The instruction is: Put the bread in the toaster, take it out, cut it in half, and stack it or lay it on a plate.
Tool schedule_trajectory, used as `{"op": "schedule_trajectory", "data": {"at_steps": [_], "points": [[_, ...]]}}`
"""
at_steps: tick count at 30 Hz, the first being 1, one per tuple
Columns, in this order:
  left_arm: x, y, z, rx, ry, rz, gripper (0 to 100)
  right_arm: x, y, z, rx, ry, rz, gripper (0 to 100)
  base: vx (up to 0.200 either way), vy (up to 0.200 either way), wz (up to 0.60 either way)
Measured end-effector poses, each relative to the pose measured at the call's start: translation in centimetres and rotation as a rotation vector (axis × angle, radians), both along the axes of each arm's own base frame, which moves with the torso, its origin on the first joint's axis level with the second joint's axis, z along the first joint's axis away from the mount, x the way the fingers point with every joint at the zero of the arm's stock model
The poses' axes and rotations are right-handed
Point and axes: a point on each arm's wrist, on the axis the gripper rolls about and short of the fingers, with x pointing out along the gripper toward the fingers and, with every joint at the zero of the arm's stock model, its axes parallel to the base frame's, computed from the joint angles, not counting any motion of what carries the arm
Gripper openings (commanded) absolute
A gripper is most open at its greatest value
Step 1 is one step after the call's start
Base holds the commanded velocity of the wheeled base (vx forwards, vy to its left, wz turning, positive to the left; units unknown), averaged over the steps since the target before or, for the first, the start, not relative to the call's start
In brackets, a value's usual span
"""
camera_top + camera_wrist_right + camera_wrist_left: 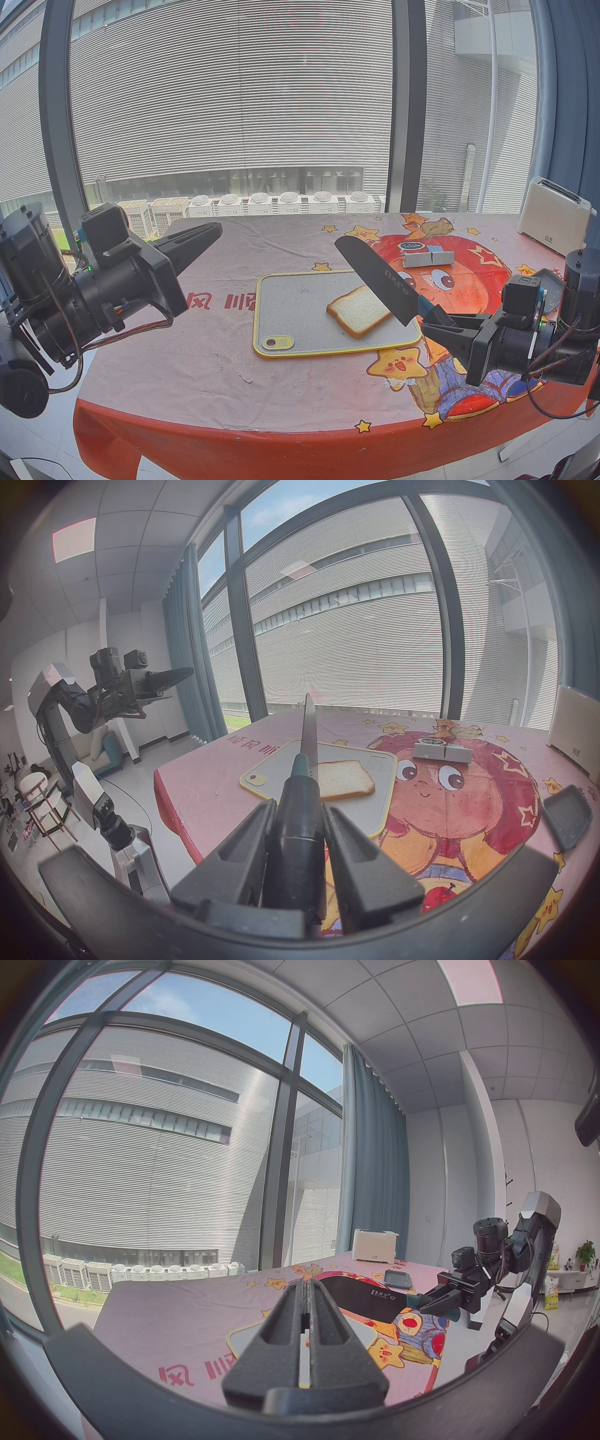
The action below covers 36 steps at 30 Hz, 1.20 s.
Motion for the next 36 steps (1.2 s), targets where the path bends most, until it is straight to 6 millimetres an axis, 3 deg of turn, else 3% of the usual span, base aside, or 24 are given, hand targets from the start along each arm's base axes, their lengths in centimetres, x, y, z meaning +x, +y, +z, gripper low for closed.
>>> {"op": "schedule_trajectory", "data": {"at_steps": [13,22,32,36], "points": [[2.5,-1.5,-0.6,-0.044,-0.093,-0.012,0,0.7,0.5,-0.4,-0.011,0.022,-0.002,0,0.000,0.000,0.00],[4.0,-3.9,-2.3,-0.086,-0.166,-0.058,0,0.7,0.7,-1.0,-0.035,0.089,-0.005,0,0.000,0.000,0.00],[5.0,-6.3,-4.2,0.011,-0.046,-0.111,0,0.8,0.9,0.4,-0.022,0.151,-0.019,0,0.000,0.000,0.00],[5.7,-7.1,-3.6,0.040,-0.036,-0.127,0,0.9,1.0,0.8,-0.016,0.158,-0.022,0,0.000,0.000,0.00]]}}
